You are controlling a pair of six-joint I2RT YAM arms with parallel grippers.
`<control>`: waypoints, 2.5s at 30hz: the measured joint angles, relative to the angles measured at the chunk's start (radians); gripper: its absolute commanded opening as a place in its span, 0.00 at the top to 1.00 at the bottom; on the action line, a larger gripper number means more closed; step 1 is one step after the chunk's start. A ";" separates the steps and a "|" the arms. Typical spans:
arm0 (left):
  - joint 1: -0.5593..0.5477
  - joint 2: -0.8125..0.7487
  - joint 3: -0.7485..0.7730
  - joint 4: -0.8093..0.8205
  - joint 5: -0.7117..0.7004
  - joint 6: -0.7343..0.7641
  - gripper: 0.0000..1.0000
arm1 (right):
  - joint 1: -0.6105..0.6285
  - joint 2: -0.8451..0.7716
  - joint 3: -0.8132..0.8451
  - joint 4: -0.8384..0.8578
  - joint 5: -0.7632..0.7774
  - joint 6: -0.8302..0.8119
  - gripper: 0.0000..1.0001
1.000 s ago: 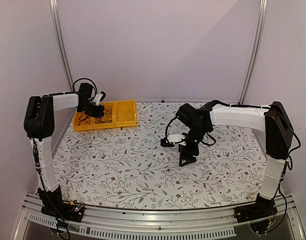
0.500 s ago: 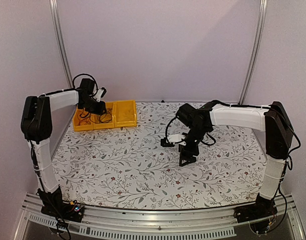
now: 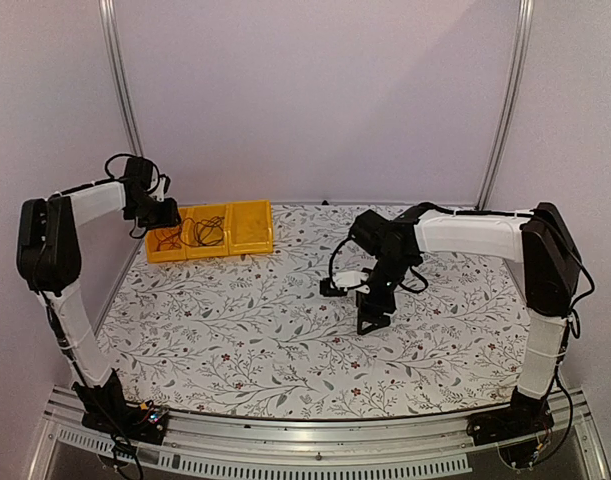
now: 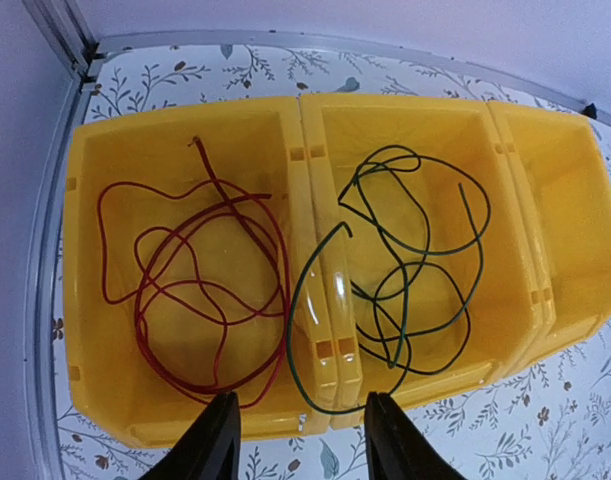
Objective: Untangle the cables
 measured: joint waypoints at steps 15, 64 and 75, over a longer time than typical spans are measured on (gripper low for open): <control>0.024 0.126 0.049 -0.005 0.096 -0.011 0.64 | 0.000 0.000 0.000 0.000 0.001 0.000 0.17; -0.138 0.347 0.216 0.065 0.126 -0.061 1.00 | -0.202 -0.069 0.096 0.031 -0.090 0.067 0.27; -0.148 0.269 0.192 0.019 -0.003 -0.091 0.61 | -0.337 -0.109 0.058 0.101 -0.116 0.118 0.53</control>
